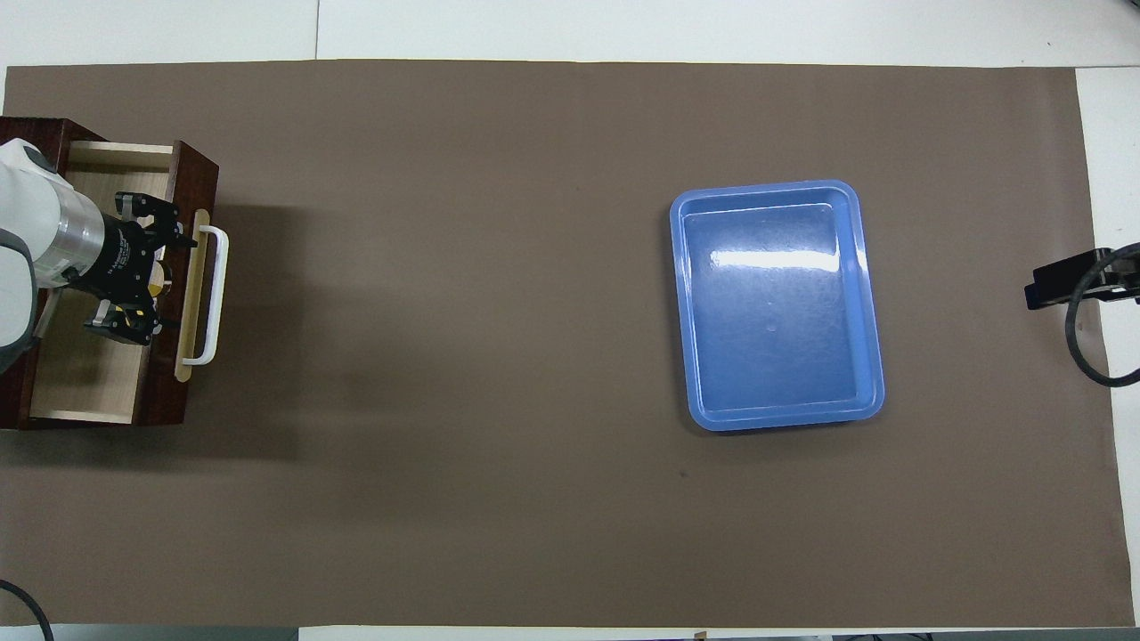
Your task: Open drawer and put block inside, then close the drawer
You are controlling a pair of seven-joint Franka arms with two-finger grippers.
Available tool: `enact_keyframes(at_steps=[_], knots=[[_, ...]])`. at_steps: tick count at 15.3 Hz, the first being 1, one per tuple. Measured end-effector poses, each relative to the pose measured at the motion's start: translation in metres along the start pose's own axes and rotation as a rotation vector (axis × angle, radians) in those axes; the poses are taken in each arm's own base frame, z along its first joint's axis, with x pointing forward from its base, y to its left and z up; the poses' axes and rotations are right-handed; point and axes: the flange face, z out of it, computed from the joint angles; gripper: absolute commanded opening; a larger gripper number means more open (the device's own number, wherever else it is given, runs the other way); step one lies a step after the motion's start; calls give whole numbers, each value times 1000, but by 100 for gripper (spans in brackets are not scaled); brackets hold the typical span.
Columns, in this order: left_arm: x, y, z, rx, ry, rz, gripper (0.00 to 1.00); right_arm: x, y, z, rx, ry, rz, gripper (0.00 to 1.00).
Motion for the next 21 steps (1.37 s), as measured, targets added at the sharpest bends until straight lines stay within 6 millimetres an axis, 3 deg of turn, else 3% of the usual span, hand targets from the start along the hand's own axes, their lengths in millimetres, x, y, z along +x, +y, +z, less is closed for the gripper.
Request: enact_keyframes(at_steps=[3,9,11,18,21], knots=[[19,-4,-2,-15,-1,7,100,0,0,0,0,0,0,100],[90,-18,-7,-40,59,18,100,0,0,0,0,0,0,100],[105,-23,-7,-40,72,17,100,0,0,0,0,0,0,100],[104,-23,-8,-39,71,32,100,0,0,0,0,0,0,100],[97,-24,-25,-43,79,145,100,0,0,0,0,0,0,100]])
